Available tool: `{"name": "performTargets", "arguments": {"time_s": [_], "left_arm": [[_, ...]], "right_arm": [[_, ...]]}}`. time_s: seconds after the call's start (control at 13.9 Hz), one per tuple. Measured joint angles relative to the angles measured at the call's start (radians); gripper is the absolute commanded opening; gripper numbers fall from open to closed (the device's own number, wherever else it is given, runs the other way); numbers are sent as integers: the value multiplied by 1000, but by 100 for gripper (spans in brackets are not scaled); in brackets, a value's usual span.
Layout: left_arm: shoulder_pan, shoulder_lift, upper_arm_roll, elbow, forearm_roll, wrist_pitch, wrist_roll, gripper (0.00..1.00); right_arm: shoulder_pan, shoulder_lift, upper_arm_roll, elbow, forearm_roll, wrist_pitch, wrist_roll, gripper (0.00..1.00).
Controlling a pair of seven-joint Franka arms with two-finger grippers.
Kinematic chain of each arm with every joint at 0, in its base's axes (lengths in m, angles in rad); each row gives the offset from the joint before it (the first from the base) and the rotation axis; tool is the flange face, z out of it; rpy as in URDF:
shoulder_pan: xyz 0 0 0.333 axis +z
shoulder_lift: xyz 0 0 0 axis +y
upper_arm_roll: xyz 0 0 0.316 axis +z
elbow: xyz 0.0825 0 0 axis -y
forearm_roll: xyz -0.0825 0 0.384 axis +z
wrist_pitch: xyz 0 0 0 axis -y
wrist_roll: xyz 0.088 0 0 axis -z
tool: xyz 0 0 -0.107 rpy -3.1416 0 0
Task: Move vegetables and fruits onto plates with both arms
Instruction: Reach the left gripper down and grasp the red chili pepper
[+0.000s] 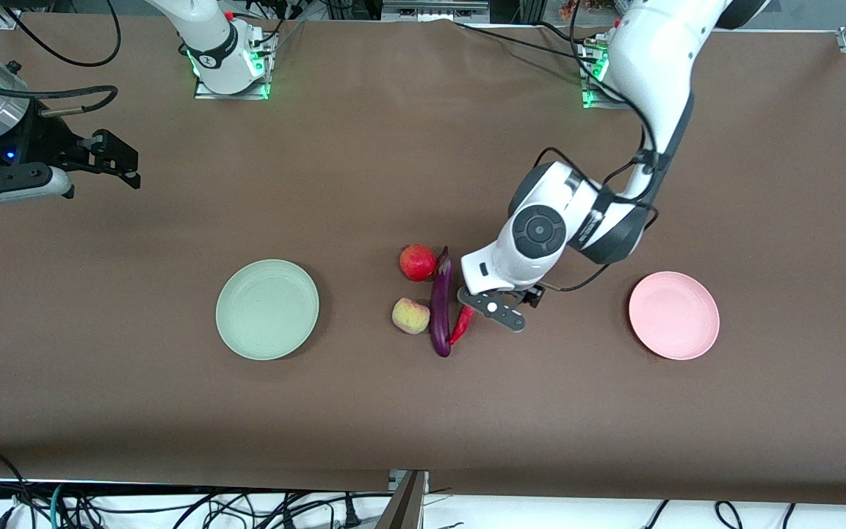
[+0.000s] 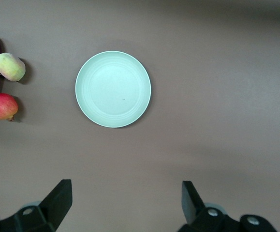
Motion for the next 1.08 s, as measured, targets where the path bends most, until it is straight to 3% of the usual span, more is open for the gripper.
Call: {"name": "performTargets", "arguments": {"time_s": [0.5,0.72,0.86,1.08], "left_arm": [[-58,109,2,-48,19,213,-1,97],[-64,118,6,-48,94,228,-5,63],[-65,125,6,-50,102,248,-5,34],[-66,132,6,-48,105,263,-5,1]], "right_arm": [[6,8,0,0,0,28,0,100],[8,14,0,0,0,30,0,100],[19,16,1,0,0,30,0,100],[35,32,3,-4,0,28,0,100]]}}
